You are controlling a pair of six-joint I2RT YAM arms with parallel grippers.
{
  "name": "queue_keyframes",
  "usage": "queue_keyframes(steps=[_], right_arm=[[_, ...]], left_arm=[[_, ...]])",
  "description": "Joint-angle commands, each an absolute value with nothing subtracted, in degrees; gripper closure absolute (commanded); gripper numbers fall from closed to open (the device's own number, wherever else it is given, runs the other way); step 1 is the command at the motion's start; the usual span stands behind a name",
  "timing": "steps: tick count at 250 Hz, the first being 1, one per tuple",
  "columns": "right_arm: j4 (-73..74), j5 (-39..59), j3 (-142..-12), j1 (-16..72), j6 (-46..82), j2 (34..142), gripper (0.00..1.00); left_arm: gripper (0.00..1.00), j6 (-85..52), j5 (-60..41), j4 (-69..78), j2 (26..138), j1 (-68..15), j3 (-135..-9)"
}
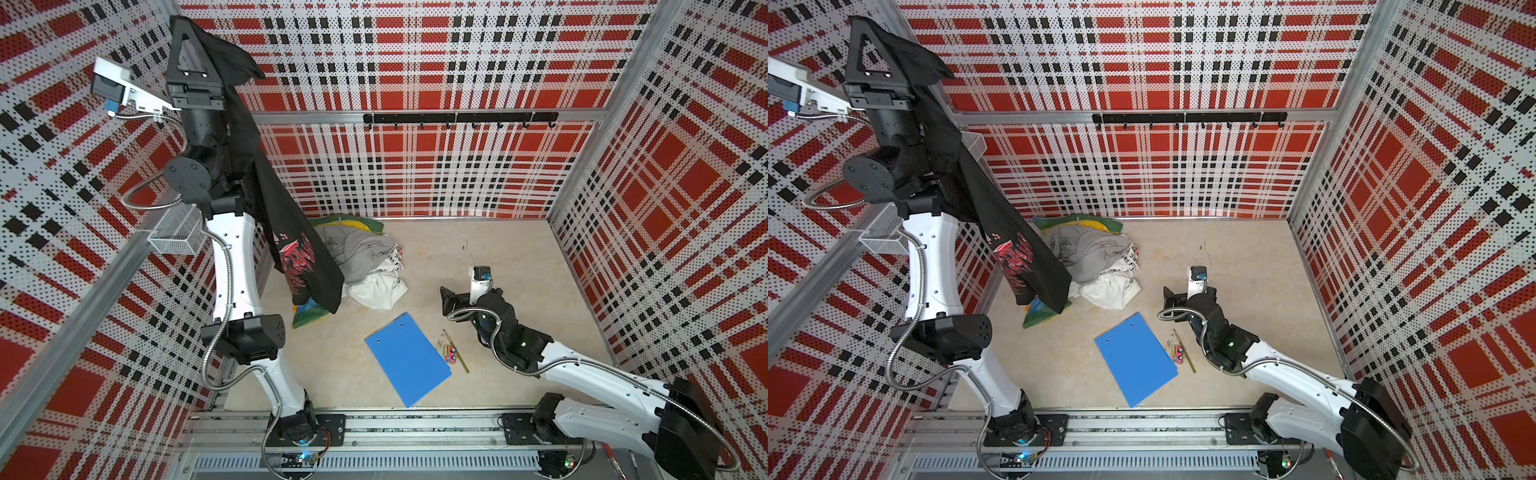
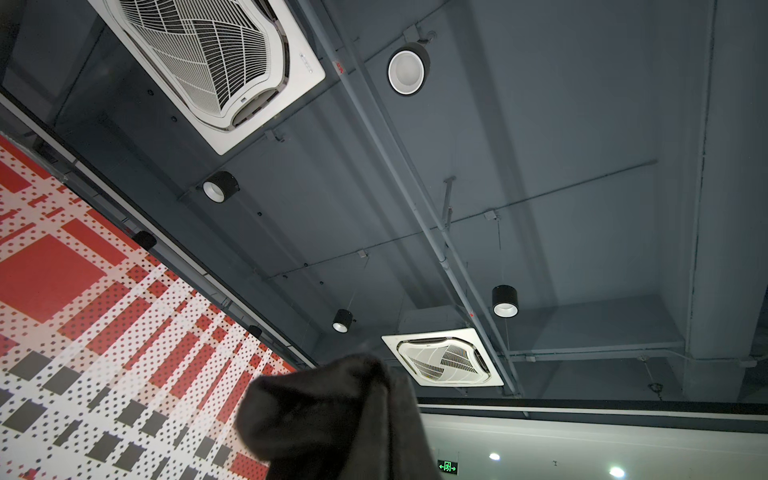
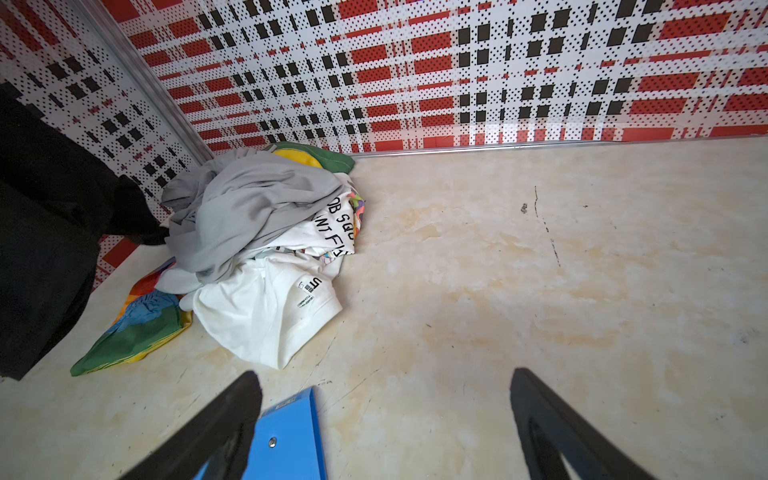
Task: Pick out a specific cloth from the pile
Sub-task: 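Swing the held black shirt toward the right gripper with the left arm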
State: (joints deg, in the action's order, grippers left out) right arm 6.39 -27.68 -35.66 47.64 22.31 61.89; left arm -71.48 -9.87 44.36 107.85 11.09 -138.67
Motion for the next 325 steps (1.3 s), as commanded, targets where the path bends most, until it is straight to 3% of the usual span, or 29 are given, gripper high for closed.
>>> queue_keyframes(steps=[1,150,325], right_arm=[[9.14,-28.98,-35.65,48.41,22.85,60.69,0.0],[11.06,-29.12,-34.82,50.6,23.15,60.49,0.0],[5.28,-39.57,-31.72,50.71,28.14,52.34,0.0]], left_arm=[[1.0,-73.02,-9.06,44.21,108.37,9.96,-140.63],[1.0,-59.3,-6.42,34.24,112.32,-9.7,-148.56],[1.0,-48.09,-4.69,35.2,115.38,-32.17,-149.52]])
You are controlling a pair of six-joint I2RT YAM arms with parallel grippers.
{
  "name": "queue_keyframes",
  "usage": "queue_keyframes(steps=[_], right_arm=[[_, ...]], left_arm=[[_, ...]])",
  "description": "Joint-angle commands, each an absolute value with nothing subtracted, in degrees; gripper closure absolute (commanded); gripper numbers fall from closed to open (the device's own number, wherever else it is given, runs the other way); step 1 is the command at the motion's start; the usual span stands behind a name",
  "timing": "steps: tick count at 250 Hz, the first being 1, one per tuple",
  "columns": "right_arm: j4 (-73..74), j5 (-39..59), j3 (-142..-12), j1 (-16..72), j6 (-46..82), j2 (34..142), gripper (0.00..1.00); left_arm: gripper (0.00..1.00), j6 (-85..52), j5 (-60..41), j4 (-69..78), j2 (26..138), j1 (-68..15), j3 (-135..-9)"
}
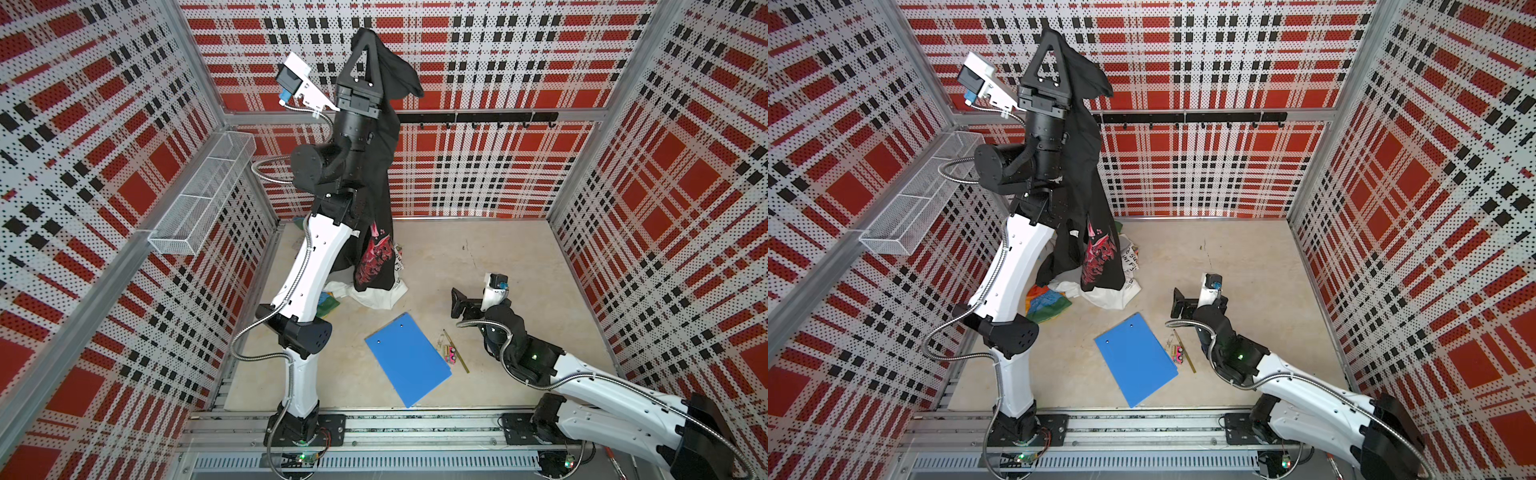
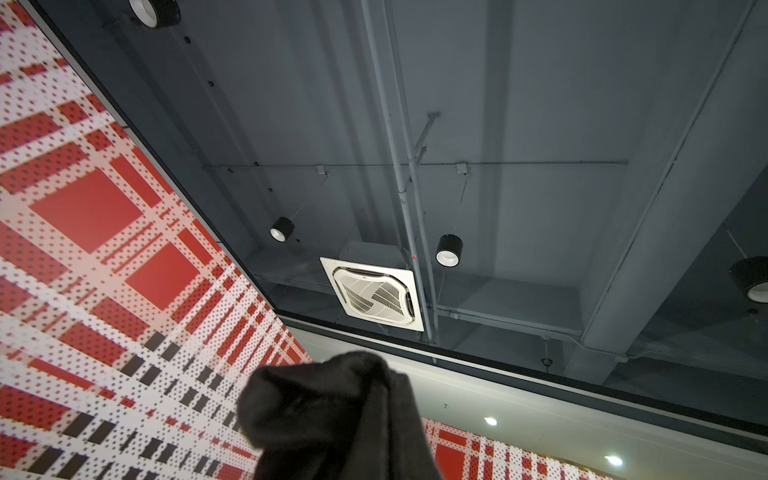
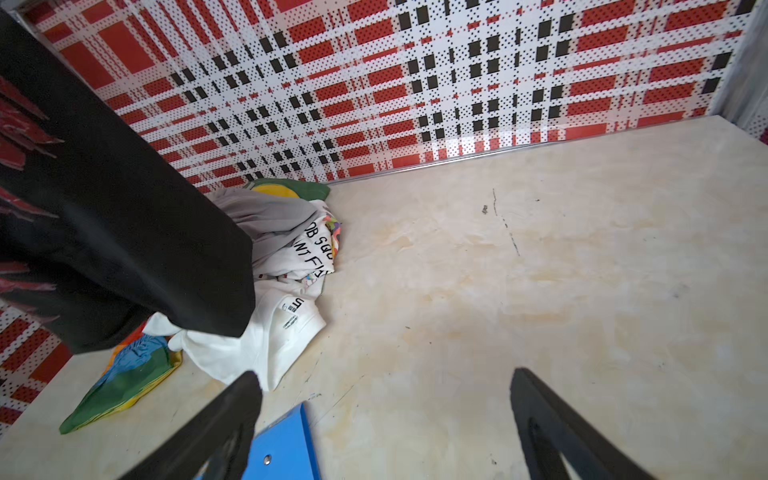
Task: Pick out a specific cloth from the pile
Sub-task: 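Swing the held black shirt toward the right gripper with the left arm, then grasp the hanging black shirt's lower part with the right gripper while left holds it up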
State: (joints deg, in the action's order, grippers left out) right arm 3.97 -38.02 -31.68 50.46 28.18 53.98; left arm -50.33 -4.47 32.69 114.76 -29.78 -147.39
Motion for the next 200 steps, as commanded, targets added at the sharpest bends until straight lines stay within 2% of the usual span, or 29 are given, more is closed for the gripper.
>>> queue_keyframes(steps=[1,35,67,94,135,172,200], right_arm=[[5.45,-39.26,-31.72,50.71,27.91,52.28,0.0],[14.94,-23.76,-30.64,50.69,20.19,51.92,0.0],[22.84,-18.15,-31.11,50.28,17.51,54.28,0.0],[24.74,-11.25,-36.56,48.24,15.23,58.68,0.0],[25.57,-6.97,-46.28,47.07,12.51,65.74,0.0],[26.53,-11.02,-51.76,46.24,10.83,70.28,0.0],[29.01,-6.07,-53.53,42.48,12.48,71.07,0.0]], left_arm=[[1.0,-48.13,-4.63,35.22,115.44,-32.26,-149.56],[1.0,-50.2,-5.04,35.37,117.72,-34.55,-151.37],[1.0,-48.64,-5.37,35.4,117.45,-36.39,-150.46],[1.0,-47.75,-5.53,35.51,116.31,-37.05,-148.55],[1.0,-47.2,-5.72,35.63,115.27,-37.36,-146.58],[1.0,-47.64,-6.84,36.39,115.13,-37.54,-145.64],[1.0,-47.46,-7.43,36.55,114.37,-37.66,-144.15]])
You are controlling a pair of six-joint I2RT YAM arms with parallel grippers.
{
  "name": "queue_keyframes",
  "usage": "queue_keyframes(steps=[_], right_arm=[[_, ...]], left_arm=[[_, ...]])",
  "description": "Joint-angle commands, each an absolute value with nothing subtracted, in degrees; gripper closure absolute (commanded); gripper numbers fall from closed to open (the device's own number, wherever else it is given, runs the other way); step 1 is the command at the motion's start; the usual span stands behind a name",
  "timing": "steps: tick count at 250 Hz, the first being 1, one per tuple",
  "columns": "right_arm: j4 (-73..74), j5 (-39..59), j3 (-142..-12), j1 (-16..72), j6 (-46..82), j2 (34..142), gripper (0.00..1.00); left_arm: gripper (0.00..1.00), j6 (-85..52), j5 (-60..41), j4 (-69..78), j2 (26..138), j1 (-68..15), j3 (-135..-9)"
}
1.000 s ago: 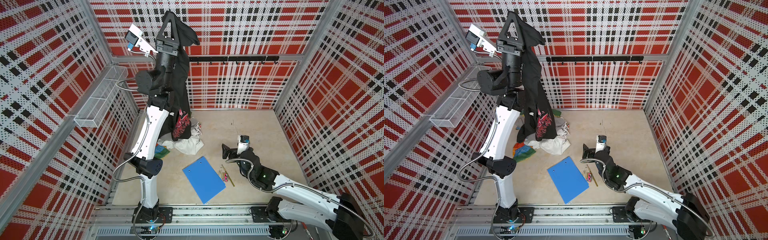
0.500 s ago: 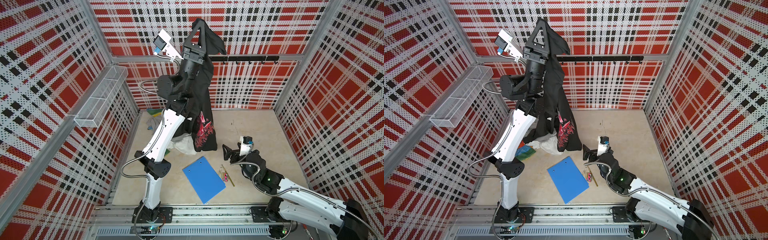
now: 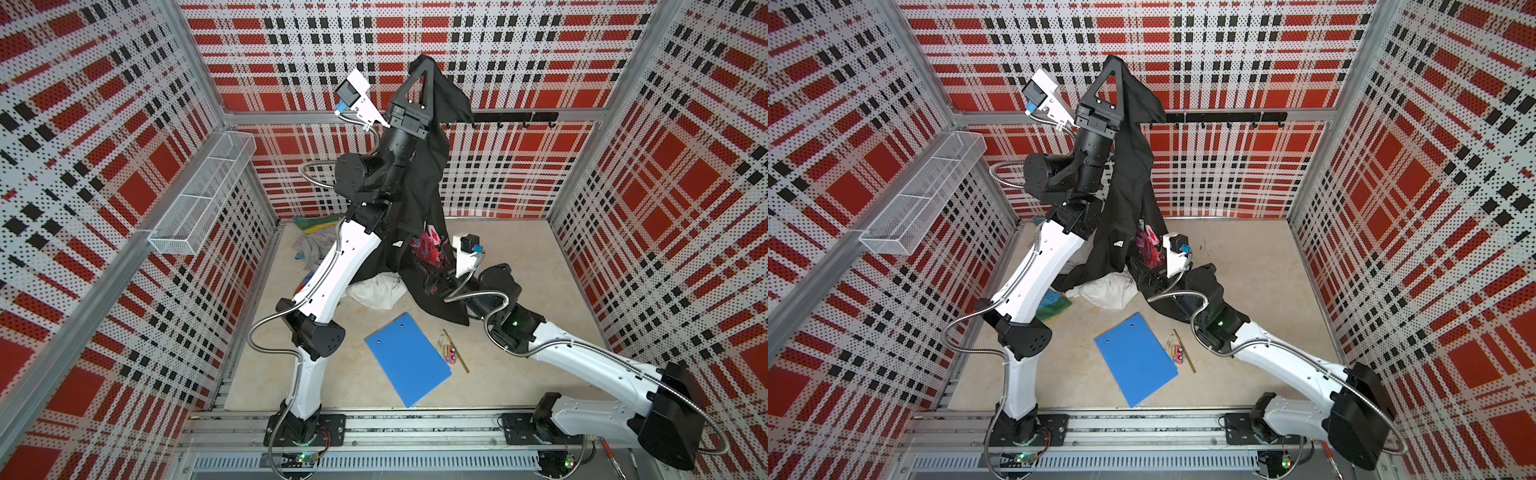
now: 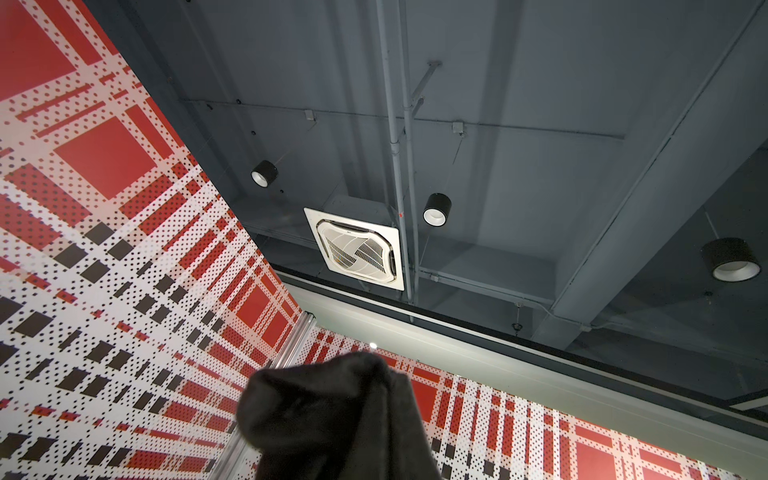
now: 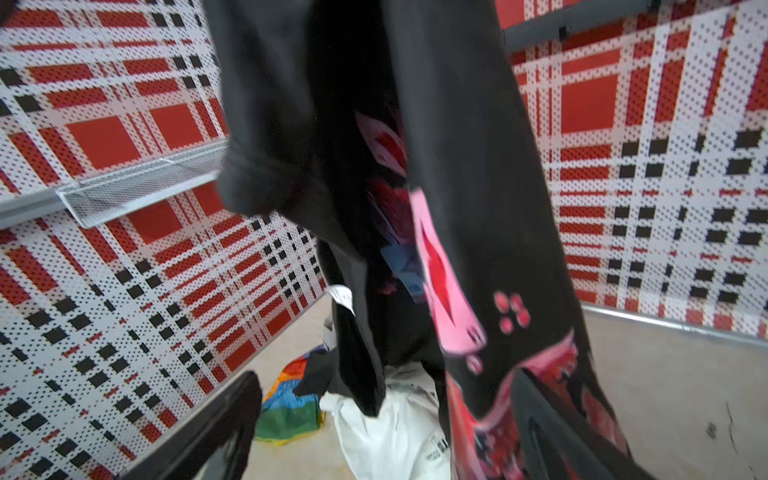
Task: Pick out a specific cloth from the pile
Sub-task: 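Grasp the hanging black shirt's lower part with the right gripper while left holds it up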
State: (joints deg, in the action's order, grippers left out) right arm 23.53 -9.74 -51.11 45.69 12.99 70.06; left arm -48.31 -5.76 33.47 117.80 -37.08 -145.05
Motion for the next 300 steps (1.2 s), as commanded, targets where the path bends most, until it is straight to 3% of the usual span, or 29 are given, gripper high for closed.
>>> queue_keyframes(steps=[1,58,155,207,256,300], right_arm=[[29.0,-5.93,-53.66,42.38,12.48,71.13,0.0],[26.55,6.69,-62.59,39.19,11.79,76.99,0.0],[29.28,15.27,-67.02,40.13,14.21,83.34,0.0],[29.08,9.17,-61.69,42.1,10.47,80.7,0.0],[25.83,6.52,-65.25,44.52,6.34,82.7,0.0],[35.45,-1.61,-61.64,44.54,10.64,81.23,0.0]], left_arm=[[1.0,-47.46,-7.45,36.6,114.27,-37.64,-144.1],[1.0,-47.9,-8.07,37.33,114.0,-37.73,-142.32],[1.0,-47.77,-8.53,36.96,114.08,-37.62,-141.63],[1.0,-48.08,-8.62,37.03,113.9,-37.23,-141.41],[1.0,-48.19,-8.58,37.25,114.17,-37.31,-141.36],[1.0,-48.33,-8.71,36.83,114.04,-37.33,-141.07]])
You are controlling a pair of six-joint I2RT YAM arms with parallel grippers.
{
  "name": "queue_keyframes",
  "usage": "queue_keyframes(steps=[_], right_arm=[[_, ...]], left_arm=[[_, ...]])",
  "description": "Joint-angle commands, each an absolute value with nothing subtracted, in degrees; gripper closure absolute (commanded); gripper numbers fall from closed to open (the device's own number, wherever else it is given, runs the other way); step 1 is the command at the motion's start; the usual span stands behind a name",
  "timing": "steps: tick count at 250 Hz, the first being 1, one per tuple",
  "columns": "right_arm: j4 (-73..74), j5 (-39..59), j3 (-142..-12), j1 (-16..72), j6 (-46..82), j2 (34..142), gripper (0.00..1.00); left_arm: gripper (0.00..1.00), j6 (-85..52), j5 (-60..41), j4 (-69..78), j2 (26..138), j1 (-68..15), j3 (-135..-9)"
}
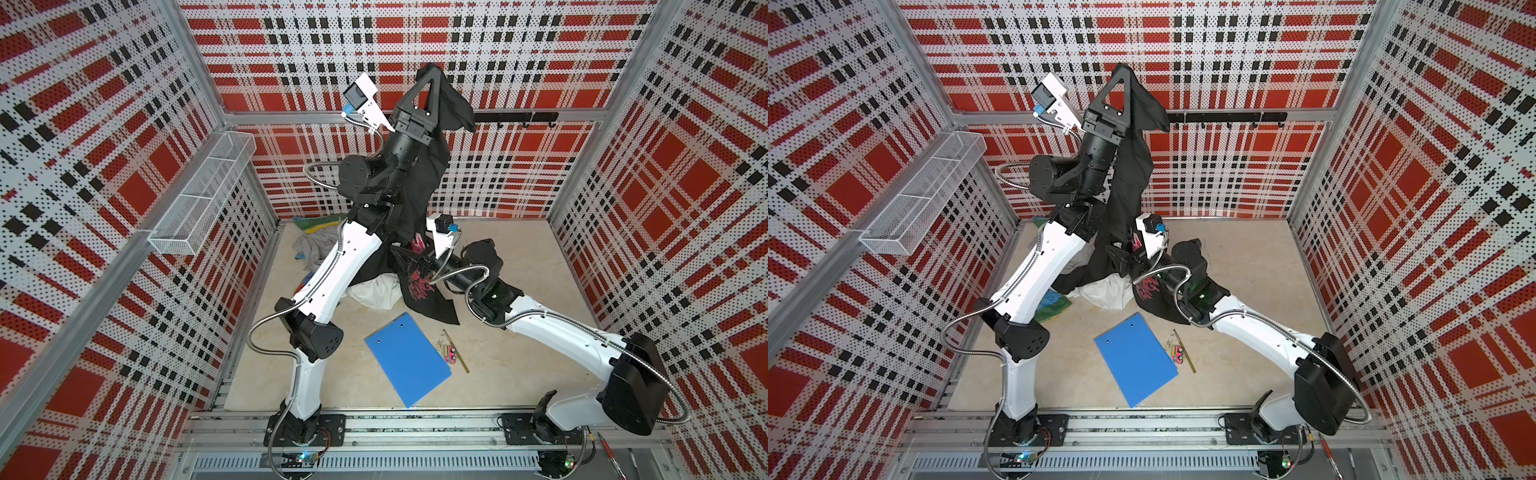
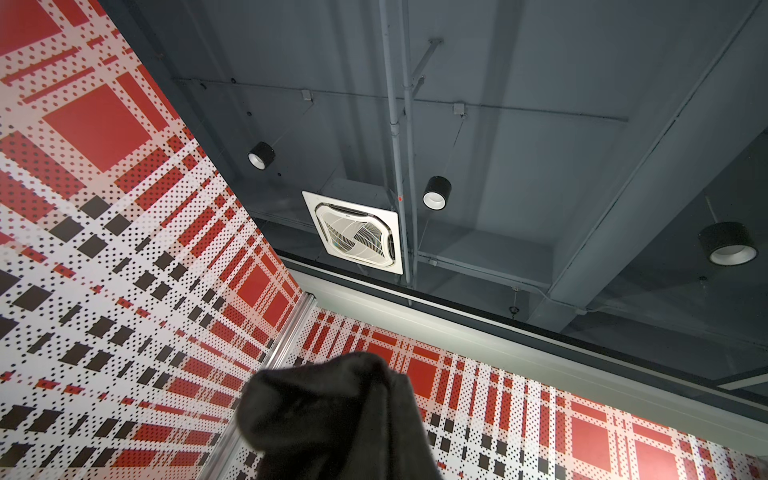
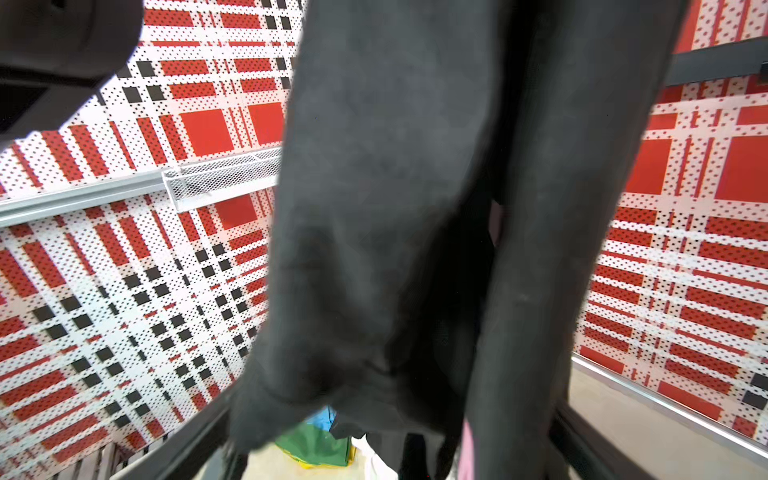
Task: Pick out a specific cloth from the pile
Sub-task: 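Grasp the hanging black shirt's lower part with the right gripper while left holds it up, then open the left gripper to release the shirt while the right gripper lifts it away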
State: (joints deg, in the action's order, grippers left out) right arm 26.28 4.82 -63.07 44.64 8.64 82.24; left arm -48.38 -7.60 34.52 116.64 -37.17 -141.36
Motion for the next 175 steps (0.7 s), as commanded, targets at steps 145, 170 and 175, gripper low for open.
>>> queue_keyframes(steps=[145,170,175], right_arm=[[39.04,-4.24,-61.85,37.7,23.82,83.19,0.96],[36.89,-3.91,-63.14,37.14,22.75,83.21,1.0],[36.36,-3.75,-63.52,37.11,22.28,83.23,1.0]], left_arm=[[0.89,-47.12,-9.6,35.14,103.69,-30.75,-125.63],[0.77,-49.63,-11.47,35.84,97.48,-26.37,-113.46],[0.73,-50.09,-11.65,36.26,95.99,-25.49,-110.56]])
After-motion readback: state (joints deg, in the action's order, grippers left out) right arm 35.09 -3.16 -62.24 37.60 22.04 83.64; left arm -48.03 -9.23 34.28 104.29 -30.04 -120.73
